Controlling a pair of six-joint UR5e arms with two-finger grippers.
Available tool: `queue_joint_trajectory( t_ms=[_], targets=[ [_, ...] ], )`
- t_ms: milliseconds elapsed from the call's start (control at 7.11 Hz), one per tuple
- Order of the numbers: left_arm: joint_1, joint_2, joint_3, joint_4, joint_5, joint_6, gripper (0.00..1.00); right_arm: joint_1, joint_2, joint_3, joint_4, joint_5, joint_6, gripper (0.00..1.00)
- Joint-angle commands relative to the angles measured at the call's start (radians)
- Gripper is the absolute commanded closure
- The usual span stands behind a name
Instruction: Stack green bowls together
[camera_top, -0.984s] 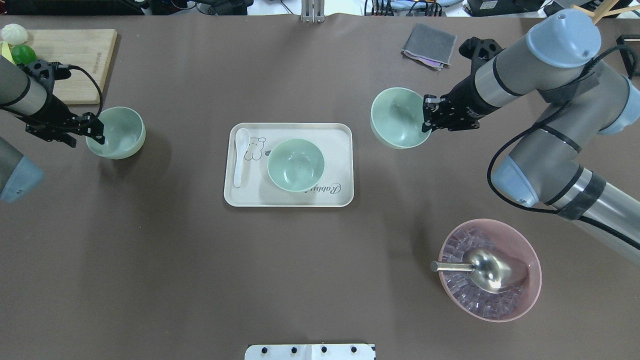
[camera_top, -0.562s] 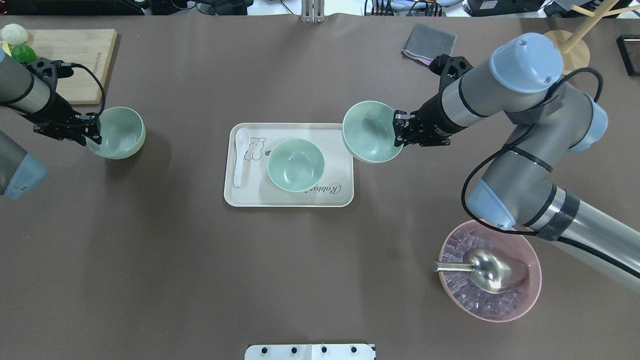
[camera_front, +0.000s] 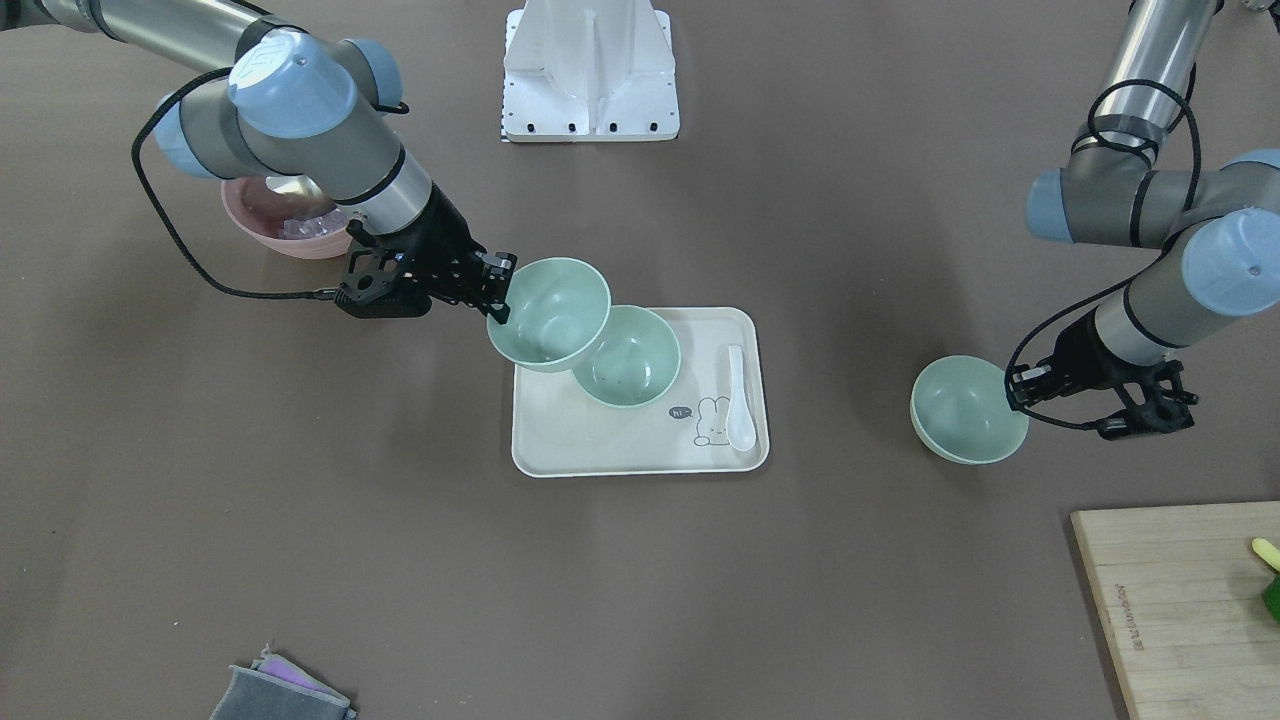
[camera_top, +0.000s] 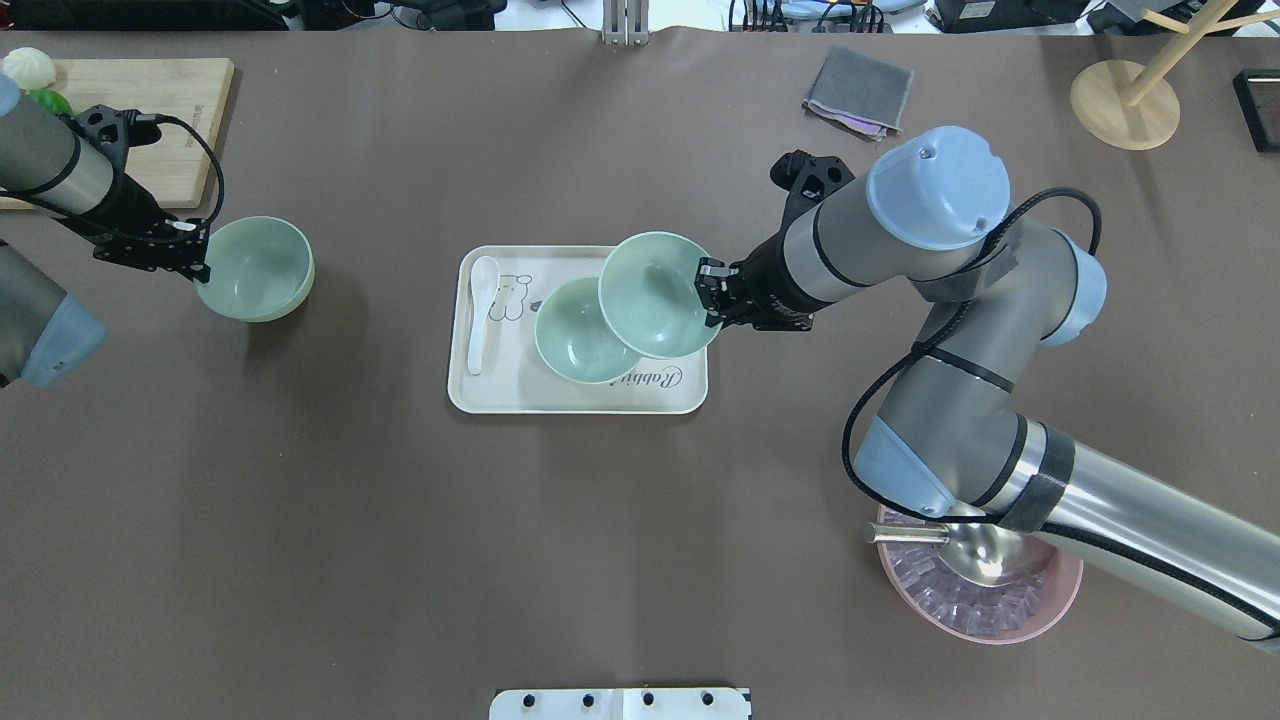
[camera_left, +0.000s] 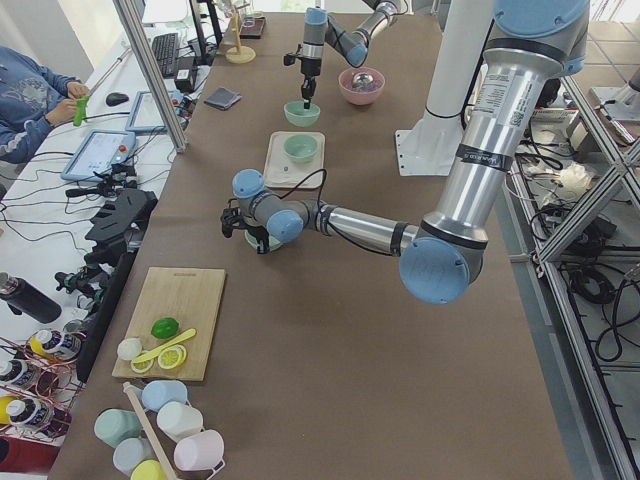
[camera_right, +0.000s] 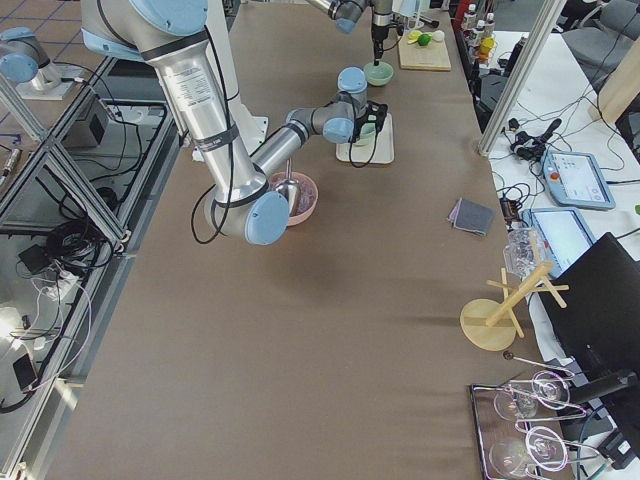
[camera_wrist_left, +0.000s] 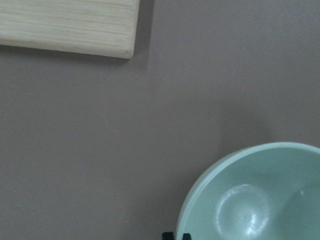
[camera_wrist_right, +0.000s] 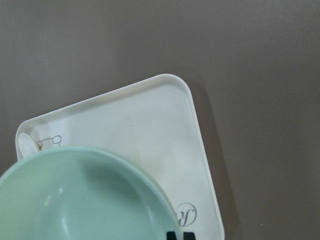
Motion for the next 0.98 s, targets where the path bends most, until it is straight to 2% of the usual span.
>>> queue_joint_trajectory(
  t_ms=[0,141,422,844],
  targets=[
    [-0.008,-0.012,-0.021,0.000,-0.045,-0.027,1.00,-0.047,0.047,-0.016,-0.037,-0.048,0.016,1.00],
    [-0.008,-0.012,-0.039,0.003,-0.045,-0.036,1.00,-0.066,0.062,-0.018,-0.041,-0.067,0.017,1.00],
    [-0.021,-0.012,-0.094,0.014,-0.118,-0.042,1.00,-0.070,0.125,-0.108,-0.035,-0.091,0.014,1.00],
    [-0.020,-0.012,-0.179,0.015,-0.149,-0.130,1.00,-0.072,0.136,-0.127,-0.032,-0.108,0.013,1.00]
  ],
)
